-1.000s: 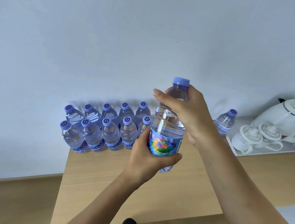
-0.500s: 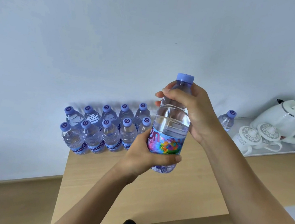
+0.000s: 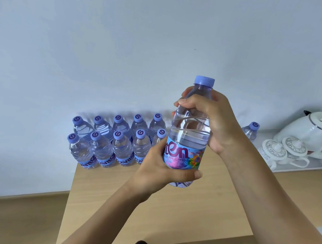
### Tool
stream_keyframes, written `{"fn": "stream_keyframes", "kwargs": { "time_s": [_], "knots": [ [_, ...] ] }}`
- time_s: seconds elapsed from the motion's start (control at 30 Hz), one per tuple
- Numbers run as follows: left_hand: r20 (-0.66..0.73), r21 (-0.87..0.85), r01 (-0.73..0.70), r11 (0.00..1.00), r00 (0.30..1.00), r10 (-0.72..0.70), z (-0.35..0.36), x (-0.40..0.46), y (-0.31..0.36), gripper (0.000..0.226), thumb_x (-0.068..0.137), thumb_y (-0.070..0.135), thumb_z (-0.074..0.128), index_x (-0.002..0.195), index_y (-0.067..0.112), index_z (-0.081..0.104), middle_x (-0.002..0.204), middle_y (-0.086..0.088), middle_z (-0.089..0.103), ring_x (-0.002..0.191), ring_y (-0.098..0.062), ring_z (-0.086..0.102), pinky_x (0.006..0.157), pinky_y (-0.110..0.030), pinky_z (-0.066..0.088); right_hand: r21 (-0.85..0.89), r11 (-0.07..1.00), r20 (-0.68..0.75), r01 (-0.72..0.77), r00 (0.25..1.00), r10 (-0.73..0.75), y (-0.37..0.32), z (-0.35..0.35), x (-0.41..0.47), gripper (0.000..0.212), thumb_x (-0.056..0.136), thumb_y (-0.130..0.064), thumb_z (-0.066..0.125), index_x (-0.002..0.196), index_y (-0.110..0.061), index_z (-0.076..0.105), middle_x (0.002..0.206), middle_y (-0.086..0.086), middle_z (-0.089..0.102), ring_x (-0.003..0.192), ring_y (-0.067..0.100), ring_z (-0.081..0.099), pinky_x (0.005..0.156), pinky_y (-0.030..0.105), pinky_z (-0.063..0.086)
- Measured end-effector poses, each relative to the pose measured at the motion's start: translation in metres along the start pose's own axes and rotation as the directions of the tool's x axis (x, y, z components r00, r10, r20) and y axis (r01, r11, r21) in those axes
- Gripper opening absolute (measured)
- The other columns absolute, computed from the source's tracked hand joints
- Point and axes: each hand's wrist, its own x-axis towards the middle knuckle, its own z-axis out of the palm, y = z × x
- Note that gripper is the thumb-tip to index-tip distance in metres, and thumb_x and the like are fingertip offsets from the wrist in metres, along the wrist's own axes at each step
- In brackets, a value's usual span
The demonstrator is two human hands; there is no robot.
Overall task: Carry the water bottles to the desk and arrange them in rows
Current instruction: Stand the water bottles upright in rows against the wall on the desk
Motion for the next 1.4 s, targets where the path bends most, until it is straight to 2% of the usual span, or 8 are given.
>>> {"fn": "stream_keyframes", "kwargs": {
  "time_s": [0.17, 0.37, 0.5, 0.77, 0.87, 0.97, 1.07, 1.4],
  "knots": [
    [-0.019, 0.010, -0.028, 1.000, 0.999, 0.028, -0.004, 0.003, 0.003, 0.044, 0.053, 0.019, 0.090, 0.089, 0.031, 0.069, 0.085, 0.001, 0.075, 0.076, -0.016, 0.073, 0.063, -0.024, 0.056, -0.002, 1.000, 0.032, 0.026, 0.999, -0.026, -0.003, 0.000, 0.001, 0.014, 0.070, -0.010, 0.071, 0.080, -0.011, 0.061, 0.085, 0.020, 0.061, 0.079, 0.032, 0.065, 0.064, 0.031, 0.057],
    [-0.212, 0.109, -0.058, 0.992, 0.974, 0.080, 0.001, 0.006, 0.000, 0.053, 0.054, 0.017, 0.090, 0.099, 0.016, 0.062, 0.084, -0.001, 0.074, 0.071, -0.013, 0.070, 0.063, -0.033, 0.061, -0.282, 0.947, -0.163, 0.157, 0.964, -0.209, 0.008, 0.007, -0.001, 0.026, 0.079, -0.021, 0.081, 0.089, -0.006, 0.062, 0.073, -0.003, 0.066, 0.068, 0.013, 0.066, 0.065, 0.027, 0.056],
    [-0.183, 0.099, -0.049, 0.994, 0.981, 0.066, 0.003, 0.005, -0.002, 0.059, 0.052, 0.019, 0.093, 0.101, 0.017, 0.061, 0.086, -0.001, 0.075, 0.073, -0.015, 0.072, 0.063, -0.033, 0.062, -0.196, 0.970, -0.200, 0.145, 0.962, -0.184, 0.010, 0.010, 0.000, 0.018, 0.072, -0.009, 0.076, 0.079, -0.013, 0.061, 0.064, -0.003, 0.064, 0.059, 0.015, 0.063, 0.058, 0.029, 0.053],
    [-0.071, 0.028, 0.005, 1.000, 0.997, -0.003, -0.004, 0.008, 0.001, 0.057, 0.050, 0.023, 0.091, 0.099, 0.012, 0.064, 0.083, -0.005, 0.074, 0.073, -0.021, 0.070, 0.066, -0.037, 0.059, 0.024, 0.999, 0.005, 0.047, 0.999, -0.048, -0.001, 0.001, 0.004, 0.016, 0.067, -0.005, 0.068, 0.082, -0.011, 0.064, 0.079, 0.012, 0.064, 0.072, 0.031, 0.066, 0.061, 0.034, 0.056],
    [-0.149, 0.037, -0.024, 0.999, 0.988, 0.029, 0.000, 0.007, 0.000, 0.053, 0.051, 0.022, 0.090, 0.097, 0.015, 0.067, 0.086, -0.004, 0.075, 0.076, -0.019, 0.072, 0.071, -0.036, 0.062, -0.021, 0.996, 0.011, 0.086, 0.996, -0.086, -0.002, 0.002, 0.004, 0.021, 0.072, -0.009, 0.070, 0.091, -0.010, 0.061, 0.080, 0.010, 0.066, 0.071, 0.027, 0.068, 0.059, 0.030, 0.056],
    [-0.227, 0.047, -0.053, 0.998, 0.972, 0.062, 0.005, 0.008, 0.001, 0.047, 0.057, 0.012, 0.087, 0.096, 0.008, 0.062, 0.072, -0.005, 0.071, 0.059, -0.018, 0.065, 0.051, -0.026, 0.054, -0.209, 0.964, -0.074, 0.163, 0.981, -0.182, 0.002, 0.006, 0.001, 0.030, 0.074, -0.018, 0.078, 0.097, -0.010, 0.060, 0.078, -0.004, 0.068, 0.068, 0.013, 0.069, 0.061, 0.023, 0.055],
    [-0.299, 0.092, -0.078, 0.993, 0.949, 0.102, 0.008, 0.007, 0.002, 0.047, 0.058, 0.010, 0.087, 0.096, 0.011, 0.060, 0.072, -0.006, 0.070, 0.057, -0.016, 0.065, 0.049, -0.024, 0.052, -0.286, 0.940, -0.141, 0.185, 0.963, -0.232, 0.007, 0.010, 0.000, 0.027, 0.075, -0.016, 0.082, 0.090, -0.013, 0.060, 0.079, -0.008, 0.066, 0.070, 0.013, 0.069, 0.067, 0.027, 0.058],
    [-0.141, -0.001, -0.061, 0.998, 0.988, 0.060, 0.000, 0.006, 0.009, 0.060, 0.049, 0.019, 0.092, 0.102, 0.017, 0.063, 0.084, 0.002, 0.074, 0.074, -0.013, 0.071, 0.065, -0.023, 0.056, -0.026, 0.989, -0.020, 0.145, 0.989, -0.146, -0.006, 0.002, 0.006, 0.021, 0.065, -0.006, 0.068, 0.082, -0.017, 0.064, 0.077, 0.006, 0.067, 0.076, 0.027, 0.066, 0.072, 0.038, 0.055]
  ]
}}
